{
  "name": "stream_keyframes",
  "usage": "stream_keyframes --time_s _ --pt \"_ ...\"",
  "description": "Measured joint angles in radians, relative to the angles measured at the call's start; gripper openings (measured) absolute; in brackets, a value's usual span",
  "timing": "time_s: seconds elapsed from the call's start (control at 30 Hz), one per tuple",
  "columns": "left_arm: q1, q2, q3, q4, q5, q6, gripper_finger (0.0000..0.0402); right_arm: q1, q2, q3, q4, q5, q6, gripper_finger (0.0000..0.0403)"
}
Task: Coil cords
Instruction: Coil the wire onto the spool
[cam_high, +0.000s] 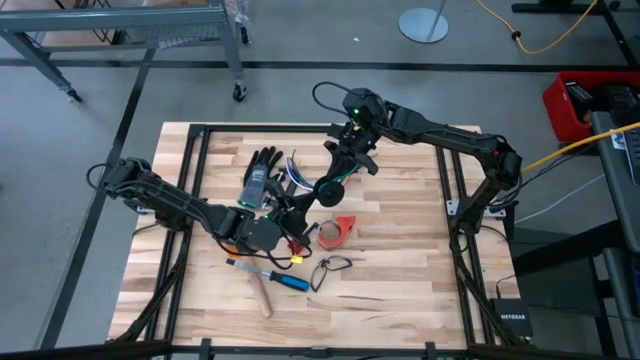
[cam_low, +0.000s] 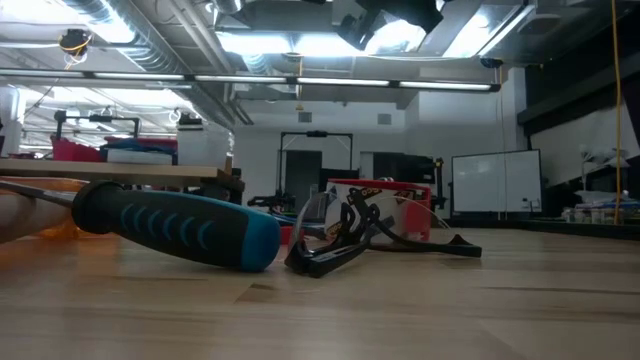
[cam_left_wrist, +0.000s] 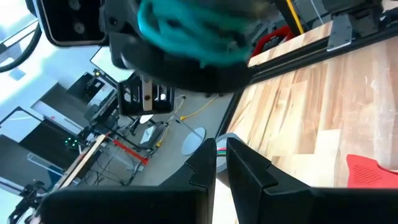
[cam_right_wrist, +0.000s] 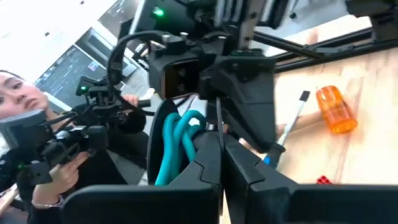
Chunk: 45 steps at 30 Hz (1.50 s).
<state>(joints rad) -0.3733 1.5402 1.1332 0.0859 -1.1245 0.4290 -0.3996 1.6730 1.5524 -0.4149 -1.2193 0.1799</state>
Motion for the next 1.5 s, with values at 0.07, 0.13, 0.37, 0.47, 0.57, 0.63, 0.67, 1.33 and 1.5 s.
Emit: stream_keyframes --time_s 0.07,0.13,0.37,0.47,0.57,0.63,0.67,1.33,1.5 --pt "0.000 0.000 0.000 0.002 0.003 -0.001 0.0027 0.000 0.000 0.000 -0.001 0.007 -0.002 0.0001" --pt "0.000 0.000 0.000 0.002 0.000 -0.001 0.0025 0.000 0.000 0.000 0.000 0.005 -0.004 0.0001" --pt "-0.021 0.000 0.000 0.004 -0.144 -0.059 0.0021 0.000 0.000 0.000 0.001 0.025 -0.019 0.0001" --pt "-0.037 0.000 0.001 0.004 -0.169 -0.139 0.0022 0.000 0.000 0.000 0.002 0.118 -0.054 0.0001" --pt "-0.050 0.000 0.001 0.007 -0.178 -0.235 0.0023 0.000 0.000 0.000 0.003 0.275 -0.112 0.0001" --pt "-0.053 0.000 0.001 0.013 -0.180 -0.303 0.0023 0.000 0.000 0.000 0.005 0.416 -0.152 0.0001" --pt "-0.053 0.000 0.002 0.012 -0.180 -0.337 0.0023 0.000 0.001 0.000 0.010 0.484 -0.164 0.0001" --pt "0.099 0.000 0.002 0.069 0.045 -0.365 0.0116 0.085 0.003 0.000 0.140 0.791 -0.282 0.0003" --pt "0.110 0.000 0.002 0.169 0.045 -0.218 0.0117 0.088 0.003 0.000 0.137 0.793 -0.283 0.0003"
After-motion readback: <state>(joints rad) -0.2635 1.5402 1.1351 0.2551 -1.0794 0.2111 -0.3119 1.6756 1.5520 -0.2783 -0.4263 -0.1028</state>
